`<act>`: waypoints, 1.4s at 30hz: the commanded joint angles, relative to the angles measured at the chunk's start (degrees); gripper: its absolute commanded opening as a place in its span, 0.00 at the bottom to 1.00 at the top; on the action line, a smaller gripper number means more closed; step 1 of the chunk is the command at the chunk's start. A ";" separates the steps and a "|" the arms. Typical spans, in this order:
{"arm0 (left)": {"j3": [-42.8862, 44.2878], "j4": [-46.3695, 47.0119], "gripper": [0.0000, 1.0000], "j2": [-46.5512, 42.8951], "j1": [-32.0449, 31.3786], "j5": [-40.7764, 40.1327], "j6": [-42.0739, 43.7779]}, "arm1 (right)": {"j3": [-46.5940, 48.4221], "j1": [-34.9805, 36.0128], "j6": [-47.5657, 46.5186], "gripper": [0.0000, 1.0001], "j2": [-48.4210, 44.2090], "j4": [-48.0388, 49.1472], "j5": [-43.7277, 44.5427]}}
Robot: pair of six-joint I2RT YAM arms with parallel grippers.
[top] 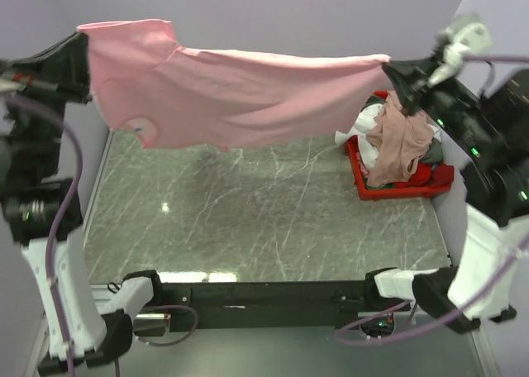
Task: Fold and stack the t-shirts
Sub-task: Flatten the tshirt out
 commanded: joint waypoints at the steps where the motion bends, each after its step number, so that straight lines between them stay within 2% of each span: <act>1: 3.48 2.74 0.00 -5.10 -0.07 -1.96 -1.37 | 0.91 0.30 1.84 0.00 -5.26 2.66 1.98; 4: 5.25 1.16 0.00 -7.92 -0.33 -2.49 -1.02 | 1.61 0.21 2.90 0.00 -7.82 3.63 2.42; 9: 1.04 0.80 0.00 -10.66 -1.30 -3.37 -0.23 | -2.51 0.30 2.90 0.00 -9.58 4.60 3.12; 13: -8.79 1.77 0.00 -11.45 -1.39 -3.02 0.82 | -14.79 0.30 3.25 0.00 -12.13 9.42 2.25; 16: -16.52 3.43 0.00 -11.28 -1.39 -2.58 1.27 | -30.14 0.21 3.69 0.00 -12.93 14.96 1.37; 18: -23.18 6.07 0.00 -11.01 -1.30 -2.67 1.52 | -36.59 0.30 3.34 0.00 -12.49 20.30 1.02; 19: -25.40 6.69 0.00 -10.06 -1.39 -3.01 1.36 | -42.80 0.30 3.51 0.00 -12.05 22.33 0.67; 23: -36.21 12.74 0.00 -5.31 -1.39 -3.63 0.48 | -53.37 0.30 2.99 0.00 -6.87 29.99 -0.12; 26: -42.20 18.01 0.00 2.24 -1.30 -4.59 -0.58 | -57.44 0.21 2.46 0.00 -0.20 35.88 -0.21; 27: -43.34 19.16 0.00 7.57 -1.30 -4.60 -1.01 | -57.54 0.30 2.37 0.00 4.17 37.89 -0.13; 29: -42.57 20.22 0.00 14.00 -1.39 -4.69 -1.37 | -55.44 0.30 1.93 0.00 9.63 38.52 -0.04; 30: -40.47 20.58 0.00 17.43 -1.22 -4.08 -1.81 | -54.30 0.21 1.93 0.00 15.40 38.88 0.22; 31: -38.62 20.06 0.00 24.60 -1.21 -3.81 -1.98 | -50.98 0.30 1.84 0.00 18.59 38.62 0.49; 32: -36.69 19.36 0.00 28.06 -1.21 -3.46 -1.90 | -48.86 0.21 1.76 0.00 21.58 38.18 0.75; 33: -32.23 17.52 0.00 34.89 -1.13 -2.76 -1.72 | -46.66 0.21 1.76 0.00 27.62 36.87 1.36; 36: -22.74 14.00 0.00 46.06 -1.13 -2.49 -1.28 | -36.82 0.21 1.84 0.00 38.00 32.75 2.59; 37: -20.17 11.55 0.00 48.47 -1.04 -2.40 -1.28 | -32.44 0.21 1.93 0.00 40.05 31.77 3.12; 42: -5.42 5.21 0.00 59.63 -0.78 -1.17 -0.67 | -23.89 0.12 2.02 0.00 47.79 28.86 5.67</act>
